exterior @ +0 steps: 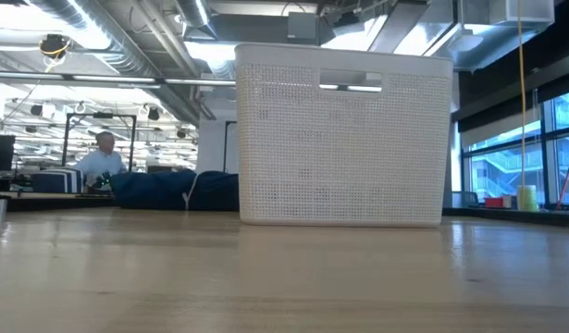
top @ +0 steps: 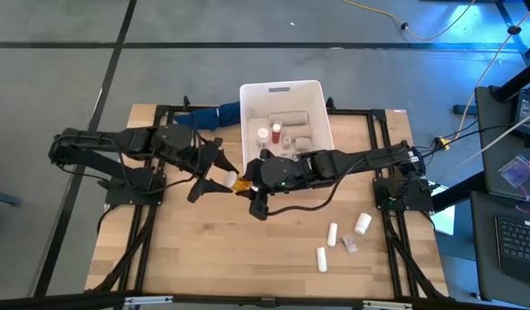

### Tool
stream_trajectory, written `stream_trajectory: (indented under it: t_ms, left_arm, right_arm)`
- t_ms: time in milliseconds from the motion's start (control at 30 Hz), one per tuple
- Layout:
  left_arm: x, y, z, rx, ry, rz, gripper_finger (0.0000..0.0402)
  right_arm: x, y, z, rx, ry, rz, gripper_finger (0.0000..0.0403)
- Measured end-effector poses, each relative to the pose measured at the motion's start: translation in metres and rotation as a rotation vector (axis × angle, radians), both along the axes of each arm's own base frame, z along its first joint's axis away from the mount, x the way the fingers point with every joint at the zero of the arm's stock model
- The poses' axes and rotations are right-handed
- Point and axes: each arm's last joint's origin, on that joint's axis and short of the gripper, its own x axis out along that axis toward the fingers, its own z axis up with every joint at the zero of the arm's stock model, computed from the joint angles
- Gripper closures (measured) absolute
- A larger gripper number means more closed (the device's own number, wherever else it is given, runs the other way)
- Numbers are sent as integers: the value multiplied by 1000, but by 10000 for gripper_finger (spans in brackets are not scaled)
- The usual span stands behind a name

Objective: Pick & place medical supplies in basket/bin
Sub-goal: Put the orange medicine bottle into the bin

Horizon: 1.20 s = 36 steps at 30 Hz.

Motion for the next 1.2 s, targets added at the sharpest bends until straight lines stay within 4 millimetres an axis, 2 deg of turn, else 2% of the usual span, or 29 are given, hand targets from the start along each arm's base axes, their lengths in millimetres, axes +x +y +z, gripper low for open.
stream_trajectory:
  t_ms: [633,867,1200]
  left_arm:
    - [4,0,-5,-7,35,2,148]
    - [12,-1,-11,-6,65,1,150]
    - [17,0,-13,2,60,11,205]
  right_arm:
    - [4,2,-10,25,46,7,229]
    - [5,2,-11,30,50,16,229]
    - [4,1,-11,51,56,-1,220]
